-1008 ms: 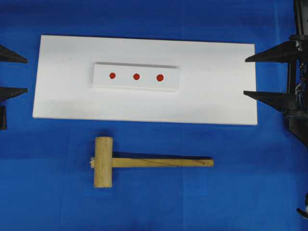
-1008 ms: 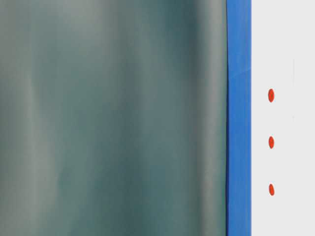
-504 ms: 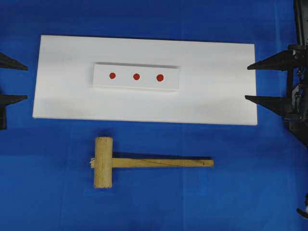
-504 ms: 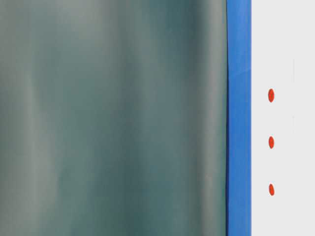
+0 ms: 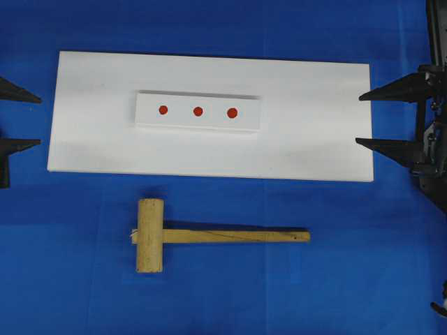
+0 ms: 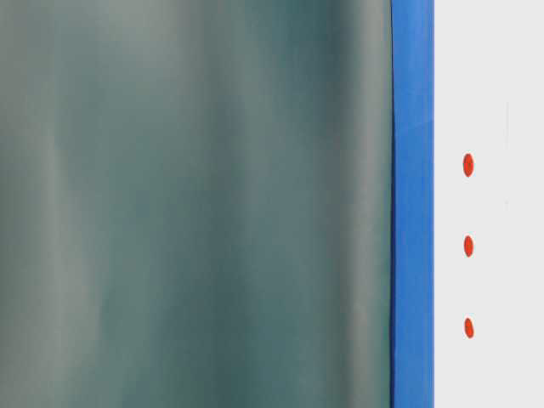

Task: Hit the mark with a hammer.

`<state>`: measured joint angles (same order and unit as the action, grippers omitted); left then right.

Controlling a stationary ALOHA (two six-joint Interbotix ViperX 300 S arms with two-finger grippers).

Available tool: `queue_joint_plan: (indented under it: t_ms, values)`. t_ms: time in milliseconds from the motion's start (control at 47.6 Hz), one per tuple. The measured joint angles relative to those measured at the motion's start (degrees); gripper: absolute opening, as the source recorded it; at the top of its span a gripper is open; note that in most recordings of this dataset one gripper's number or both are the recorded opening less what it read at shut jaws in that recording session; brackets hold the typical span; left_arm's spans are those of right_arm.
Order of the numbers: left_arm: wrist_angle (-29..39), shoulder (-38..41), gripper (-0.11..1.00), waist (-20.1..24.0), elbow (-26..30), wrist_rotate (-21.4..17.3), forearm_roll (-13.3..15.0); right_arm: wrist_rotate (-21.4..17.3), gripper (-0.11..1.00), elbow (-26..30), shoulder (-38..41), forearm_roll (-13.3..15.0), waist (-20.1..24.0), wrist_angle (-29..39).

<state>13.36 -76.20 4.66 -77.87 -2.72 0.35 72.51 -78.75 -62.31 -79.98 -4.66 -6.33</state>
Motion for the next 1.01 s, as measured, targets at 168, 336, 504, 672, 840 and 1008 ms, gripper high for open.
queue_joint_plan:
  t_ms: [168, 336, 504, 672, 840, 1008]
  values:
    - [0.0, 0.1, 0.78, 0.0, -0.1, 0.0, -0.1, 0.0, 0.83, 0.0, 0.0, -0.1, 0.0, -0.1]
    - [0.0, 0.0, 0.78, 0.0, -0.1, 0.0, -0.1, 0.0, 0.83, 0.0, 0.0, -0.1, 0.0, -0.5]
    - [0.0, 0.0, 0.78, 0.0, -0.1, 0.0, -0.1, 0.0, 0.83, 0.1, 0.0, -0.1, 0.0, -0.6]
    - [-0.1, 0.0, 0.78, 0.0, -0.1, 0.1, -0.1, 0.0, 0.83, 0.0, 0.1, 0.0, 0.0, -0.6]
    - [0.0, 0.0, 0.78, -0.1, -0.1, 0.0, -0.1, 0.0, 0.83, 0.0, 0.0, -0.1, 0.0, -0.7]
    - [-0.1, 0.0, 0.78, 0.0, -0.1, 0.0, 0.0, 0.0, 0.83, 0.0, 0.0, -0.1, 0.0, -0.7]
